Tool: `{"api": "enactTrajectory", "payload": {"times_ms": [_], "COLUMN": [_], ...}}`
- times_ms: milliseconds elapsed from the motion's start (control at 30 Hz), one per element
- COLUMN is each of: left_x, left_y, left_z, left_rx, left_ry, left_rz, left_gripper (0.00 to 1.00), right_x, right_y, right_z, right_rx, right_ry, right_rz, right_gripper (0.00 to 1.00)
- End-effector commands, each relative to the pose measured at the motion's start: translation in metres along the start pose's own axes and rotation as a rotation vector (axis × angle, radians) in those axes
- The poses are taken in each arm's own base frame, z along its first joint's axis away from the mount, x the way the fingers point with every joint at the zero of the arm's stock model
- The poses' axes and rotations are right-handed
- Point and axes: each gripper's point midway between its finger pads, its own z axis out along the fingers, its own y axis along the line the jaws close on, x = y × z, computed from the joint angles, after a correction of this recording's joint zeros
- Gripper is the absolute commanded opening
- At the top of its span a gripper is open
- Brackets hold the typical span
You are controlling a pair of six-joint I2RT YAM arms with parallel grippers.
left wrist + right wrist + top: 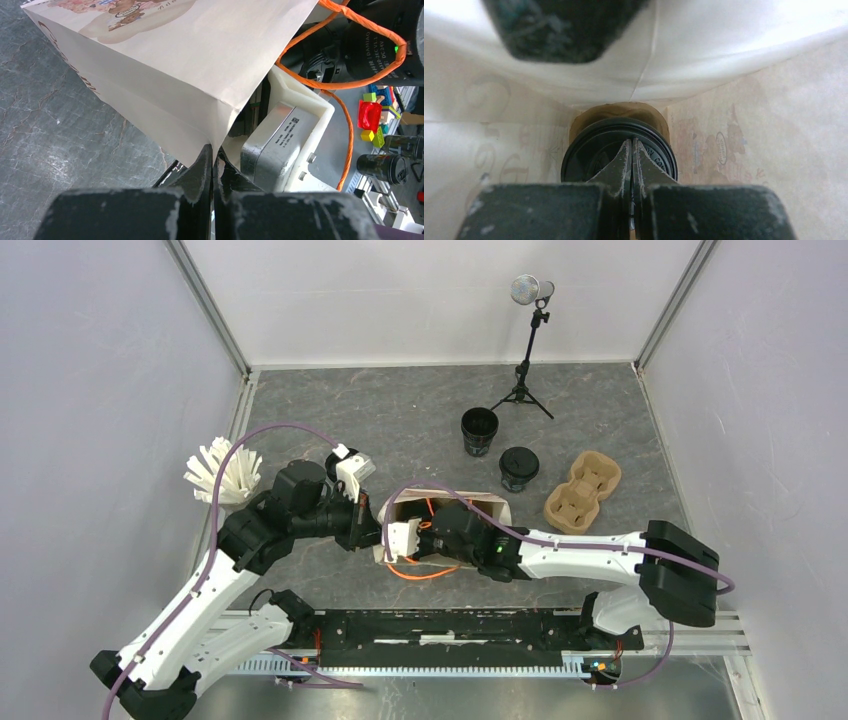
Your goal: Pack the takeout coffee
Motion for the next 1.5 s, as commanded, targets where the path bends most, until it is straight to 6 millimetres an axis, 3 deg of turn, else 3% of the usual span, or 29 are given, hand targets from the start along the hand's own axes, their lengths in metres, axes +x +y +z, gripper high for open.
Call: {"api": "enactTrajectory", "payload": {"times_ms": [0, 200, 433, 767, 1167, 1467], "left_x": [-0.004, -0.004, -0.006, -0.005, -0.008, -0.013], "left_y": [-0.008, -0.005, -0.006, -0.007, -0.008, -0.009], "left_z": [0.0, 0.002, 0.004, 0.005, 0.006, 0.006], "left_rx": [0.04, 0.033, 0.037, 0.048, 0.048, 0.048], "left_ry": [-0.023, -0.015, -0.011, -0.005, -0.009, -0.02], "left_rz": [-0.012, -0.003, -0.001, -0.004, -0.005, -0.01], "left_gripper": [0.02, 0.02, 0.02, 0.02, 0.02, 0.02], "right_x": [-0.009, -0.013, -0.015, 0.008, 0.034, 0.025], "right_y": [-0.012, -0.018, -0.022, -0.03, -0.01, -0.018], "right_z": [-0.012, -0.023, -0.021, -0.002, 0.003, 0.004], "right_rx": [0.003, 0.016, 0.04, 0.105, 0.055, 0.07], "right_ry": [-0.005, -0.019, -0.033, 0.03, 0.095, 0.085], "right_rz": [0.053, 0.074, 0.063, 0.056, 0.074, 0.091], "right_gripper": [0.0, 0.0, 0.0, 0.0, 0.0, 0.0]}}
